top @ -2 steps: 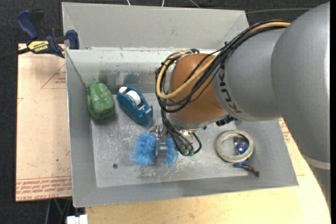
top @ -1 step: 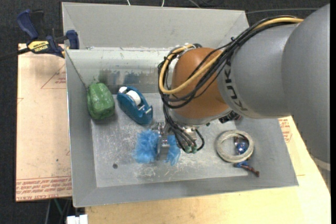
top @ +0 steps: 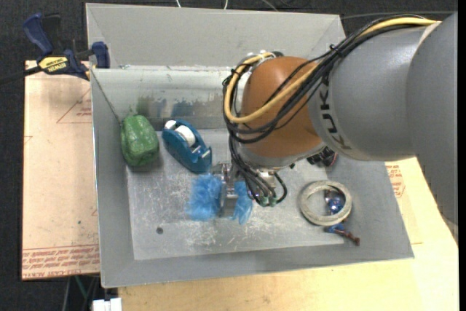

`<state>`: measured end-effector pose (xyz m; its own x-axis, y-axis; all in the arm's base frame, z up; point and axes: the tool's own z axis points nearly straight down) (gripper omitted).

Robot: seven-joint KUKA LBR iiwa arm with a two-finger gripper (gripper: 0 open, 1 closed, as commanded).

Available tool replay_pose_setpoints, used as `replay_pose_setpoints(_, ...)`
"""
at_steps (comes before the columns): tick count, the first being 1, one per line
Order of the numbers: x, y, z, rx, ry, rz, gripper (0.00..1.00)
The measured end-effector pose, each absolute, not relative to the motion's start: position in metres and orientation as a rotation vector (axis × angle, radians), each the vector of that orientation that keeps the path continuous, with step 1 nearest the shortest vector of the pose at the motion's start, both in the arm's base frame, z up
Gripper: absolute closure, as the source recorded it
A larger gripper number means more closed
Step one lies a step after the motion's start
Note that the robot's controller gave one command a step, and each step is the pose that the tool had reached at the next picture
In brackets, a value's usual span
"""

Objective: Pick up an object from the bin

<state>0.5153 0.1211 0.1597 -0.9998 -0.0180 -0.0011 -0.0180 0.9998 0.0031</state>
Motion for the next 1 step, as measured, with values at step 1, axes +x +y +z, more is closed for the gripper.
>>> replay_pose_setpoints(1, 0.5152, 0.1211, 0.1616, -0.029, 3.141, 0.005, 1.00)
